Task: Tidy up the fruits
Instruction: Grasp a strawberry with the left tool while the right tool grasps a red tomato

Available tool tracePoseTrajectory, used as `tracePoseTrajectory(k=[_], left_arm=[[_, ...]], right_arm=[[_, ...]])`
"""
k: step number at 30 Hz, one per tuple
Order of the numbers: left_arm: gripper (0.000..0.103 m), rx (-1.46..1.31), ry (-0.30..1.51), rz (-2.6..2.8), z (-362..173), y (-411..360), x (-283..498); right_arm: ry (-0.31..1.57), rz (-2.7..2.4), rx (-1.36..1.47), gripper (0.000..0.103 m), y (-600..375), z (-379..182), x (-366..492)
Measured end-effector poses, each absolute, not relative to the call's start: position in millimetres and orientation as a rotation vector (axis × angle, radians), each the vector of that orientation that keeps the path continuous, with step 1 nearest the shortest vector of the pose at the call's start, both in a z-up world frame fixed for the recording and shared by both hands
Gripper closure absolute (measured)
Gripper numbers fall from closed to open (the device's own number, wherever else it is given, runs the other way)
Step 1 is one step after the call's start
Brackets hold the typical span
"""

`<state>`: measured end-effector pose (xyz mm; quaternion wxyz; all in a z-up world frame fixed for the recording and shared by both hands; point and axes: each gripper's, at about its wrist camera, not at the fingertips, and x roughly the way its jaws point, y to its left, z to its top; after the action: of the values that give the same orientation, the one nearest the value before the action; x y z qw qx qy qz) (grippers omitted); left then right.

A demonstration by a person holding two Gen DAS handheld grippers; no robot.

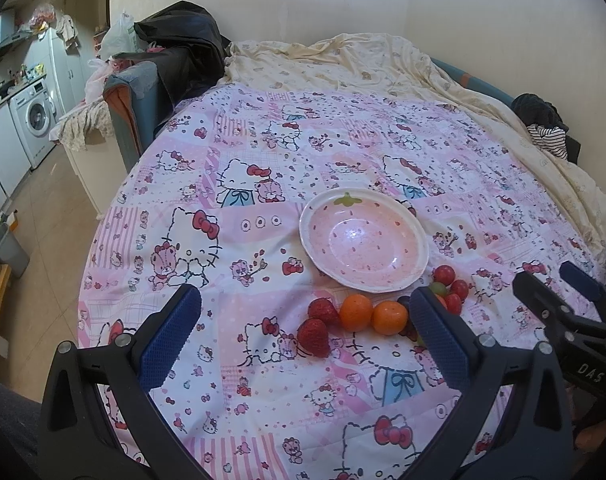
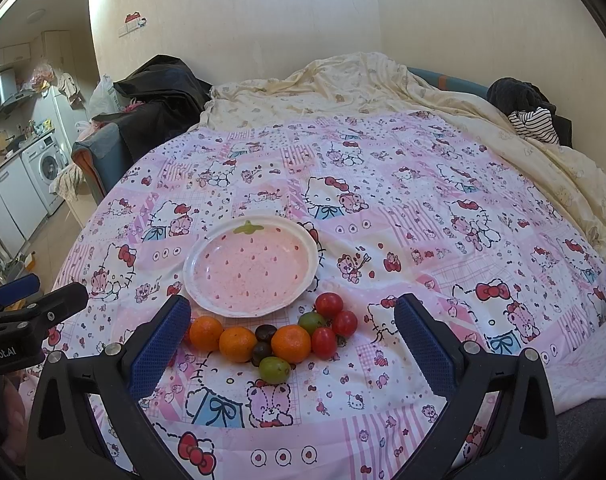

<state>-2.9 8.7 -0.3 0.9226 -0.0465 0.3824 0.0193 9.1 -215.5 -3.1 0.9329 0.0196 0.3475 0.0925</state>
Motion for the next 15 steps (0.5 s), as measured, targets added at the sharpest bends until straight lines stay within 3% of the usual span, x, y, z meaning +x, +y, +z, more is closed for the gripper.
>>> tracePoseTrajectory(k=[8, 15], left_arm=[[0.0, -0.14, 0.843, 0.079, -9, 24, 6], [0.0, -0.168, 1.062, 0.162, -52, 51, 21]], right_arm=[[0.751, 0.191, 0.068, 0.0, -225, -7, 16], [0.994, 0.167, 0.117, 0.0, -257, -38, 59]])
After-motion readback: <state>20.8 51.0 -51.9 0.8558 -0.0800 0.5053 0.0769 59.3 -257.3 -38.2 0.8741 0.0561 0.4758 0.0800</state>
